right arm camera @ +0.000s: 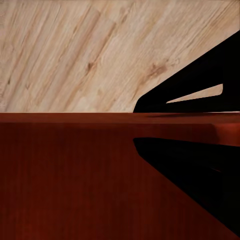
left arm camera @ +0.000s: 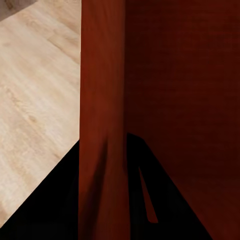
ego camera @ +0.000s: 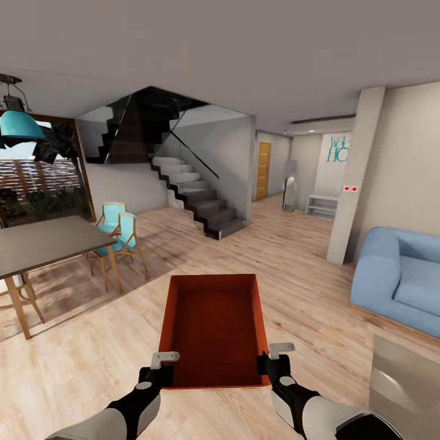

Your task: Move the two storage containers from the living room to the garage. In the garage, place one container on the floor and stack the other container on top of it (either order is fine).

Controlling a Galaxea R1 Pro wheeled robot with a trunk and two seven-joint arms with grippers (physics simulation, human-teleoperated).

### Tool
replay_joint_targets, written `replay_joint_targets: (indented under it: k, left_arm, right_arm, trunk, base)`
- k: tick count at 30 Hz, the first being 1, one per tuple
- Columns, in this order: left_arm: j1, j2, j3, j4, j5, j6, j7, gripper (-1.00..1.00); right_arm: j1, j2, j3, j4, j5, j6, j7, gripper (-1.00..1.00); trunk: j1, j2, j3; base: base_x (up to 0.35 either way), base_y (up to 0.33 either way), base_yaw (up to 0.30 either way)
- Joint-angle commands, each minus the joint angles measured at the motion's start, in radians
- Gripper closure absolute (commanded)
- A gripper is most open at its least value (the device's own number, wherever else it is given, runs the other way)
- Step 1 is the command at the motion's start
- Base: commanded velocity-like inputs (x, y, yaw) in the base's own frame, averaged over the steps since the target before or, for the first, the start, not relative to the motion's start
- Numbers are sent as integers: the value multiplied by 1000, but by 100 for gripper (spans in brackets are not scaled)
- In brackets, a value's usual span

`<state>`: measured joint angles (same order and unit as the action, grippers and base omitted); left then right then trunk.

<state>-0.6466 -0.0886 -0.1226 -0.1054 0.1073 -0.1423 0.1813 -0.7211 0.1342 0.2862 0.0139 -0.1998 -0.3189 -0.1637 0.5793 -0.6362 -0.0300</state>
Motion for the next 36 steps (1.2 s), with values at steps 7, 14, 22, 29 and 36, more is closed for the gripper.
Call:
replay_joint_targets:
  k: [7, 14, 22, 29, 36]
  left_arm:
    - [-1, 0, 1, 0, 5, -2, 7, 100]
    - [-1, -1, 1, 0, 5, -2, 7, 100]
    - [-1, -1, 1, 0, 5, -1, 7, 100]
    - [-1, -1, 1, 0, 5, 0, 7, 100]
    - [-1, -2, 1, 0, 5, 0, 7, 100]
  right_arm:
    - [-1, 4, -58, 0, 10, -1, -1, 100]
    - [-1, 4, -58, -1, 10, -1, -3, 100]
    - [-1, 5, -58, 0, 11, -2, -5, 100]
    - [-1, 6, -58, -1, 11, -3, -6, 100]
    - [-1, 5, -58, 0, 12, -2, 0, 100]
  trunk:
    - [1, -2, -2]
    - [1, -2, -2]
    - [1, -2, -2]
    - [1, -2, -2]
    - [1, -2, -2]
  base:
    - [321, 0, 0]
    - [321, 0, 0]
    - [321, 0, 0]
    - [321, 0, 0]
    - [321, 0, -3]
